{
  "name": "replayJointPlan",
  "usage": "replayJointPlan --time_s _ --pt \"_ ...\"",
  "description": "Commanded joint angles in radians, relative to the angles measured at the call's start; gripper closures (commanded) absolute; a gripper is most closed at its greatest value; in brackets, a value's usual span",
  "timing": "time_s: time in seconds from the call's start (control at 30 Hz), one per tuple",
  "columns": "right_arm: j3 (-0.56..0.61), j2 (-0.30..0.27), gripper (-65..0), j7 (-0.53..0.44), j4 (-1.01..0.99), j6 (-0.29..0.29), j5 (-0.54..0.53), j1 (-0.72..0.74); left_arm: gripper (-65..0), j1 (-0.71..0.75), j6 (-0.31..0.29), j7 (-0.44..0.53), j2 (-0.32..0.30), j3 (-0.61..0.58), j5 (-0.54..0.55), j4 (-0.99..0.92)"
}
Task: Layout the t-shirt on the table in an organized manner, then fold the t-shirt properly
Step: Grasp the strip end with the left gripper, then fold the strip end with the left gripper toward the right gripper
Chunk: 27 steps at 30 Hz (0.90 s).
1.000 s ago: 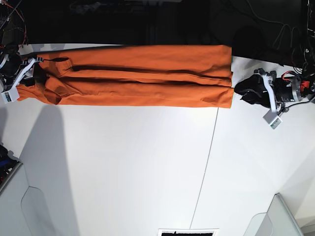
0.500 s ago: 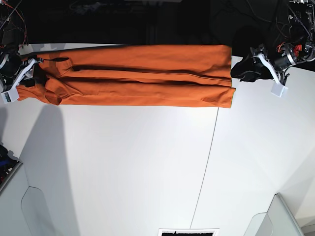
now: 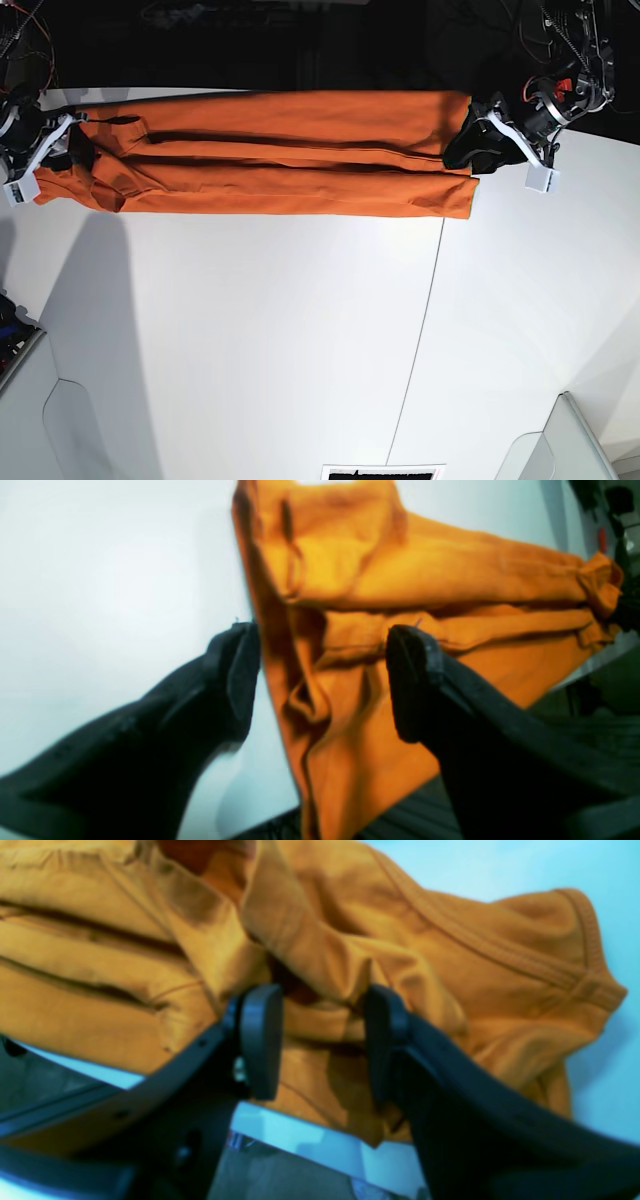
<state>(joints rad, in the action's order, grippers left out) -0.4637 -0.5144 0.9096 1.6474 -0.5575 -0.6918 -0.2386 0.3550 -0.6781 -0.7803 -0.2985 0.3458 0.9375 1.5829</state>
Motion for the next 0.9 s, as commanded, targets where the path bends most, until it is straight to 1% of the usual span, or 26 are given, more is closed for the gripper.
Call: replayJointPlan --time_s 0.0,0.1,0.2,0.3,0.37,0.4,0.43,0.5,0.53,0.73,0.87 --pt "-0.010 -0.019 -27.0 -0.019 0.013 -0.003 -0.012 0.005 -42.2 -0.012 0.002 0.002 -0.004 -0.009 0.000 0.012" --pt "-0.010 -0.019 -27.0 -0.012 0.013 -0.003 -0.012 0.003 -42.2 -0.040 0.003 0.003 0.010 -0.043 -0.027 0.012" --pt "-0.010 -0.019 -27.0 -0.011 0.013 -0.003 -0.012 -0.004 -42.1 -0.068 0.047 0.010 0.025 -0.070 -0.074 0.008" --pt "-0.010 -0.019 -26.9 -0.011 0.013 -0.003 -0.012 -0.006 -42.1 -0.090 0.093 0.027 0.039 -0.079 -0.151 -0.009" --pt "-0.010 -0.019 -27.0 -0.011 0.013 -0.003 -0.012 -0.006 -40.7 -0.092 0.095 0.042 0.040 -0.079 -0.160 -0.032" --pt "-0.010 -0.019 -26.9 -0.012 0.013 -0.003 -0.012 -0.006 -35.4 -0.092 0.095 0.044 0.040 -0.079 -0.166 -0.043" --pt "-0.010 -0.019 -27.0 -0.014 0.013 -0.003 -0.013 -0.006 -26.3 -0.092 0.095 0.044 0.041 -0.079 -0.175 -0.051" --pt "-0.010 -0.019 -27.0 -0.019 0.013 -0.003 -0.013 -0.006 -4.5 -0.092 0.095 0.045 0.041 -0.078 -0.206 -0.057" --pt "-0.010 -0.019 -26.9 -0.019 0.013 -0.003 -0.013 -0.006 0.0 -0.094 0.095 0.052 0.040 -0.078 -0.220 -0.056" --pt "-0.010 -0.016 -27.0 -0.019 0.013 -0.003 -0.015 -0.006 0.0 -0.166 0.095 0.047 0.030 -0.076 -0.266 -0.057" --pt "-0.010 0.005 -26.9 -0.024 0.013 -0.003 -0.016 -0.006 0.0 -0.224 0.095 -0.010 0.007 -0.076 -0.276 -0.050"
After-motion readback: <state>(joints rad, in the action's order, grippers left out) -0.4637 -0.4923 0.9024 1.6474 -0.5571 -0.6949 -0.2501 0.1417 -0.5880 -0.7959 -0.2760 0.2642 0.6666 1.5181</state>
